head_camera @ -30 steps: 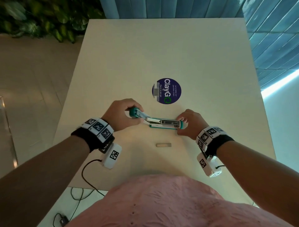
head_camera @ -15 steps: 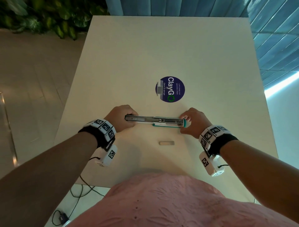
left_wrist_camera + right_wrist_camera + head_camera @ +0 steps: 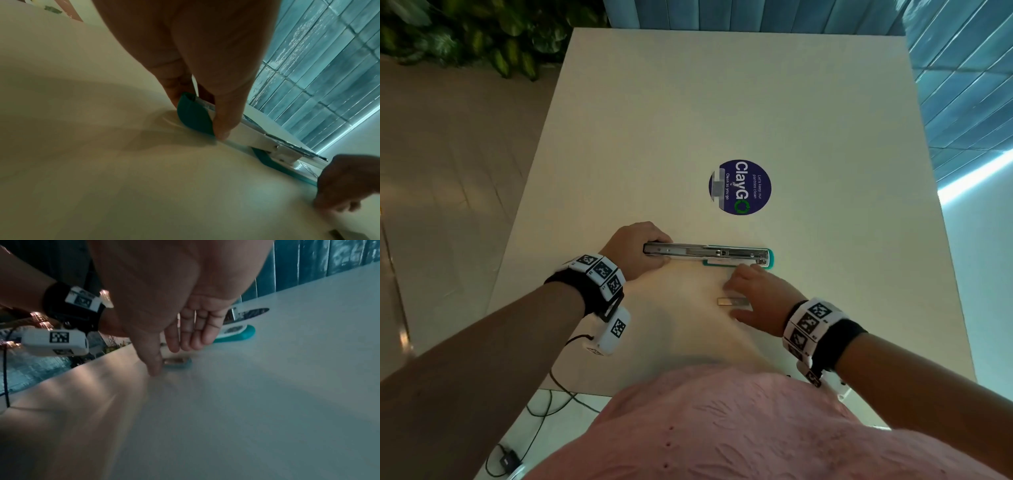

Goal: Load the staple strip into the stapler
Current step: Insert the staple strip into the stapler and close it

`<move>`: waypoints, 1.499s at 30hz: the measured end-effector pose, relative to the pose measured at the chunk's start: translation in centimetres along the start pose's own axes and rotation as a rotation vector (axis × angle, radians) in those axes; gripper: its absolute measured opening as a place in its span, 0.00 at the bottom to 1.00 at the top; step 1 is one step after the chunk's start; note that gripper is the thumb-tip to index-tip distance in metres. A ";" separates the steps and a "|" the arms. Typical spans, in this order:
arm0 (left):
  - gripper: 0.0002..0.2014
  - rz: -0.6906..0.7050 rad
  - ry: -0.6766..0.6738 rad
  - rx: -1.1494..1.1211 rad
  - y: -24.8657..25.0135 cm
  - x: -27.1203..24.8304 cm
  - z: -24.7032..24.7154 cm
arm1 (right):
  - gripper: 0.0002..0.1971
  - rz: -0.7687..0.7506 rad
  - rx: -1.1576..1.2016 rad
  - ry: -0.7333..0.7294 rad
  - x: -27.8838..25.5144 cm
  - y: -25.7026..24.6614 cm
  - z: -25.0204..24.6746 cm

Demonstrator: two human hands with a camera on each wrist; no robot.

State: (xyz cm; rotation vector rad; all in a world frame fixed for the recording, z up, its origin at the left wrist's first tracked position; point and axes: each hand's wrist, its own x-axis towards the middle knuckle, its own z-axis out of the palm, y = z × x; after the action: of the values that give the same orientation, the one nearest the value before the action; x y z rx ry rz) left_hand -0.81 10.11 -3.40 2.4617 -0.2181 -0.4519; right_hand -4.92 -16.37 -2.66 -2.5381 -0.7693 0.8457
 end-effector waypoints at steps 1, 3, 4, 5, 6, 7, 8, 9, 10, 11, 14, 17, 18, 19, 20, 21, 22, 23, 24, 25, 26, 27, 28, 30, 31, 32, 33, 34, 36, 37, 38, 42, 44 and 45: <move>0.15 0.006 -0.001 -0.004 0.0 0.0 0.0 | 0.20 0.011 0.034 0.013 0.0 0.1 0.1; 0.15 0.012 0.002 -0.021 0.1 -0.1 0.0 | 0.15 0.019 0.073 0.047 0.0 0.1 0.2; 0.15 0.010 0.006 -0.028 0.1 -0.1 0.0 | 0.13 0.021 0.081 0.054 0.0 0.1 0.2; 0.15 0.007 0.009 -0.033 0.1 0.0 0.0 | 0.11 0.022 0.085 0.055 0.1 0.1 0.1; 0.15 0.003 0.010 -0.032 0.1 0.0 0.0 | 0.10 0.017 0.093 0.063 0.1 0.1 0.0; 0.14 0.001 0.008 -0.025 0.0 0.0 0.1 | 0.09 0.003 0.110 0.093 0.1 0.1 -0.2; 0.14 0.002 0.006 -0.017 -0.1 0.1 0.1 | 0.07 -0.012 0.137 0.148 0.1 0.2 -0.4; 0.14 0.006 0.004 -0.009 -0.2 0.1 0.1 | 0.06 -0.023 0.163 0.221 0.2 0.3 -0.8; 0.14 0.011 0.003 -0.005 -0.2 0.2 0.2 | 0.05 -0.022 0.180 0.294 0.3 0.5 -1.4; 0.15 0.015 0.001 -0.004 -0.2 0.2 0.2 | 0.05 -0.013 0.182 0.356 0.5 0.7 -2.1; 0.15 0.010 0.001 -0.002 -0.3 0.2 0.3 | 0.05 0.040 0.134 0.422 1.3 1.5 -4.0; 0.13 0.005 0.004 -0.001 -0.4 0.3 0.3 | 0.06 0.100 0.102 0.369 1.8 2.0 -4.4; 0.13 0.002 0.003 -0.001 -0.4 0.3 0.3 | 0.06 0.113 0.104 0.356 1.8 2.1 -4.3; 0.13 0.000 0.002 0.000 -0.4 0.3 0.3 | 0.06 0.120 0.109 0.353 1.8 2.1 -4.2; 0.13 0.000 0.002 0.000 -0.4 0.3 0.4 | 0.06 0.123 0.113 0.354 1.9 2.1 -4.1; 0.13 0.001 0.002 -0.001 -0.3 0.3 0.4 | 0.06 0.124 0.111 0.355 1.9 2.1 -4.1; 0.13 -0.001 0.001 -0.003 -0.4 0.3 0.3 | 0.06 0.122 0.108 0.355 2.0 2.1 -4.1; 0.13 0.001 0.002 -0.005 -0.4 0.3 0.3 | 0.06 0.122 0.101 0.357 2.0 2.0 -4.2; 0.13 0.000 0.001 -0.005 -0.4 0.3 0.3 | 0.06 0.121 0.096 0.356 2.0 2.0 -4.2; 0.13 -0.003 0.000 -0.005 -0.4 0.3 0.3 | 0.06 0.118 0.090 0.354 2.0 2.0 -4.3; 0.13 -0.004 0.000 -0.002 -0.4 0.3 0.3 | 0.06 0.112 0.082 0.351 2.1 2.0 -4.3; 0.13 -0.003 -0.001 0.005 -0.4 0.3 0.3 | 0.06 0.105 0.070 0.344 2.1 1.9 -4.3; 0.13 0.001 -0.001 0.010 -0.4 0.3 0.3 | 0.06 0.097 0.056 0.332 2.1 2.0 -4.3; 0.13 0.007 -0.003 0.004 -0.4 0.3 0.3 | 0.07 0.090 0.035 0.308 2.2 1.9 -4.4; 0.13 0.010 -0.005 -0.001 -0.4 0.3 0.3 | 0.07 0.093 0.032 0.297 2.2 1.9 -4.5; 0.14 0.012 -0.008 -0.005 -0.5 0.3 0.3 | 0.07 0.099 0.033 0.287 2.2 2.0 -4.6; 0.15 0.014 -0.010 -0.007 -0.5 0.3 0.3 | 0.08 0.105 0.042 0.282 2.2 2.0 -4.6; 0.15 0.016 -0.011 -0.007 -0.5 0.3 0.3 | 0.08 0.112 0.058 0.285 2.2 2.0 -4.6; 0.15 0.019 -0.012 -0.001 -0.4 0.3 0.3 | 0.07 0.122 0.095 0.304 2.1 2.0 -4.7; 0.15 0.019 -0.013 0.002 -0.4 0.3 0.2 | 0.07 0.125 0.104 0.310 2.1 1.9 -4.6; 0.15 0.018 -0.015 0.004 -0.4 0.3 0.2 | 0.07 0.127 0.106 0.310 2.1 1.9 -4.6; 0.15 0.015 -0.027 0.017 -0.3 0.3 0.1 | 0.08 0.138 0.094 0.287 2.2 1.8 -4.7; 0.15 0.013 -0.032 0.023 -0.3 0.3 0.1 | 0.09 0.140 0.084 0.265 2.2 1.8 -4.9; 0.15 0.009 -0.033 0.022 -0.3 0.3 0.1 | 0.09 0.137 0.079 0.258 2.2 1.8 -4.9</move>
State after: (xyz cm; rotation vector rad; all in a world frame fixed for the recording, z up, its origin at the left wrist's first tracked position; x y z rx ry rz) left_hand -0.53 10.23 -3.76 2.4751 -0.2495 -0.4894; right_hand 0.36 -17.25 -0.73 -2.5835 -0.4762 0.5597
